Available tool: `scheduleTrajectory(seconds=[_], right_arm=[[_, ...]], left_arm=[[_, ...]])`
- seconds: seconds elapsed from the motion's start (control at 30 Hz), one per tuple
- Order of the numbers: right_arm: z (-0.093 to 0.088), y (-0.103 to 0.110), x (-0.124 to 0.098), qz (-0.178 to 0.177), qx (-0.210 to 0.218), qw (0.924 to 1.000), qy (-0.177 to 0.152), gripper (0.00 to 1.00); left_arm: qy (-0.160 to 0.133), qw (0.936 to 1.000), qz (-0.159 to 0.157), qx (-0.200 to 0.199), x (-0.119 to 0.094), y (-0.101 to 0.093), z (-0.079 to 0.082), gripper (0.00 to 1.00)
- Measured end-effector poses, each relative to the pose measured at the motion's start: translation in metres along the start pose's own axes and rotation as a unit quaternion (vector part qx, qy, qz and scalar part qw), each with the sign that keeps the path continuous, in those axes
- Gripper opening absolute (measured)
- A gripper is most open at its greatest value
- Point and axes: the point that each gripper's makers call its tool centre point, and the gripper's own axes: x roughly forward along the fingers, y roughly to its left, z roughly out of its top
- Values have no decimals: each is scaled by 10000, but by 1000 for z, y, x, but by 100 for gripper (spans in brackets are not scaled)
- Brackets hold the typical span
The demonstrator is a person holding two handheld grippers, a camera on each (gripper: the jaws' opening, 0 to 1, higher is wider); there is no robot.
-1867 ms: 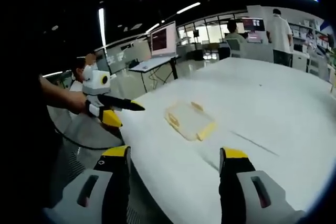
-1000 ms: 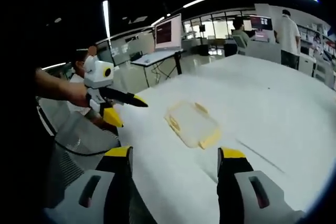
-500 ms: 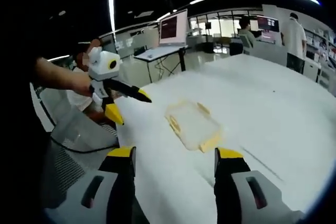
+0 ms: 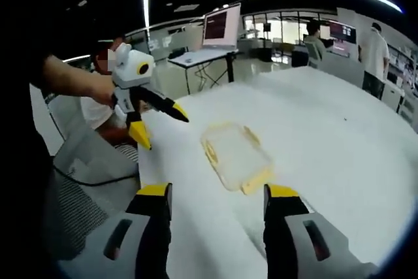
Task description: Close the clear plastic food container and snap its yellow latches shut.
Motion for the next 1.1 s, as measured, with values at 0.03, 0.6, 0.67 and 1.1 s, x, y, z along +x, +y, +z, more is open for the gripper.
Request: scheduleTrajectory(seconds=[0.03,0.6,0.67,1.1], right_arm=[[0,-1,1,3,4,10000,11,54],[-1,-11,12,-5,-112,9997,221,50],[-2,-11,14,-2,-166,9995,262,50],[-2,-15,31,27,-236,9988,423,48]], left_arm=[[19,10000,-10,11,0,0,0,67],[461,9985,-90,285,-2,17,-9,64],[509,9981,-102,343,-2,18,-9,64],[881,9928,-172,794,4,36,-7,63]])
